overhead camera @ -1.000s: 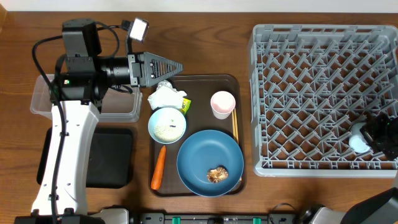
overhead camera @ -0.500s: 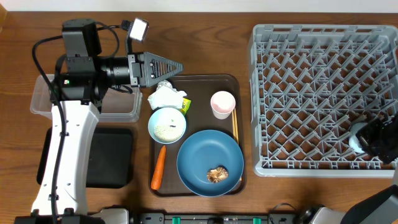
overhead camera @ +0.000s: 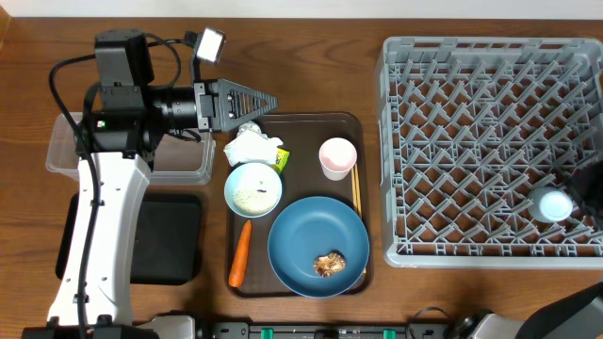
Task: Sort waste into correct bins and load items into the dishwasher rack
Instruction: 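Open the right gripper and withdraw from the rack, then reach the left gripper to the pink cup and grasp it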
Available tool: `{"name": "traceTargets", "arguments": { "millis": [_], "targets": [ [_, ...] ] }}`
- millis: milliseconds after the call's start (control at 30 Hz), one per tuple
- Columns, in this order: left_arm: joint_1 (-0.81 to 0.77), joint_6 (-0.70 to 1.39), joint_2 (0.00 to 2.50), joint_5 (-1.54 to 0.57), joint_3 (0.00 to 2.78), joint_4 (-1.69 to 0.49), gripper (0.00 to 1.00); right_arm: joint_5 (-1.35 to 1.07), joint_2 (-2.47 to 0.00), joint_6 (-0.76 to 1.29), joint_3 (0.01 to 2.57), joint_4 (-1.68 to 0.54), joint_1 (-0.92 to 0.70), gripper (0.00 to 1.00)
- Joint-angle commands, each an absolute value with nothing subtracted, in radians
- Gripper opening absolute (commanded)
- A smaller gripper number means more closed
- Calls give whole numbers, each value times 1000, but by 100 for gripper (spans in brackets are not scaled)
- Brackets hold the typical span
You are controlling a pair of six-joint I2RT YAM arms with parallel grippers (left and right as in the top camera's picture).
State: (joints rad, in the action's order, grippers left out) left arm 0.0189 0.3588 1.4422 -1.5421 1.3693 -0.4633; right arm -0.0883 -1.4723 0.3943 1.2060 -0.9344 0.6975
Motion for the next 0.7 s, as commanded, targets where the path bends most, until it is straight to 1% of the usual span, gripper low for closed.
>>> {"name": "traceTargets", "arguments": {
  "millis": [0,67,100,233,300,333,400,433,500,533,567,633,667],
  "targets": [
    [21,331,1440,-1551,1378,-461,55,-327,-1434,328,1304,-965,700,1],
    [21,321,1440,-1519,1378,-462,55,-408,-1395,310,1355,-985,692,1],
    [21,322,1440,-1498,1378,-462,55,-410,-1381,310,1370,-998,685,1],
    [20,322,1440,-1420,1378,-463,55,-292,-1327,310,1400,-1134,645,2],
    [7,288,1440,-1319,1378,-492,55,-249,-1324,308,1399,-1201,632,2],
    [-4,263,1440,-1256,1378,-517,55,-251,-1325,299,1398,-1218,629,2],
    [-46,202,1440,-1029,1378,-605,55,-251,-1326,279,1398,-1246,624,5],
    [-82,165,1443,-875,1378,-659,55,-251,-1326,271,1398,-1254,622,10],
    [-160,123,1452,-627,1378,-723,55,-252,-1326,268,1398,-1262,621,12],
    [-199,111,1460,-539,1378,-736,55,-257,-1326,268,1398,-1265,621,13],
    [-246,94,1473,-466,1378,-741,55,-264,-1326,268,1398,-1265,621,19],
    [-327,70,1506,-350,1378,-741,55,-283,-1326,268,1398,-1265,621,45],
    [-368,72,1530,-266,1378,-744,58,-300,-1326,267,1398,-1266,621,58]
  ]
}}
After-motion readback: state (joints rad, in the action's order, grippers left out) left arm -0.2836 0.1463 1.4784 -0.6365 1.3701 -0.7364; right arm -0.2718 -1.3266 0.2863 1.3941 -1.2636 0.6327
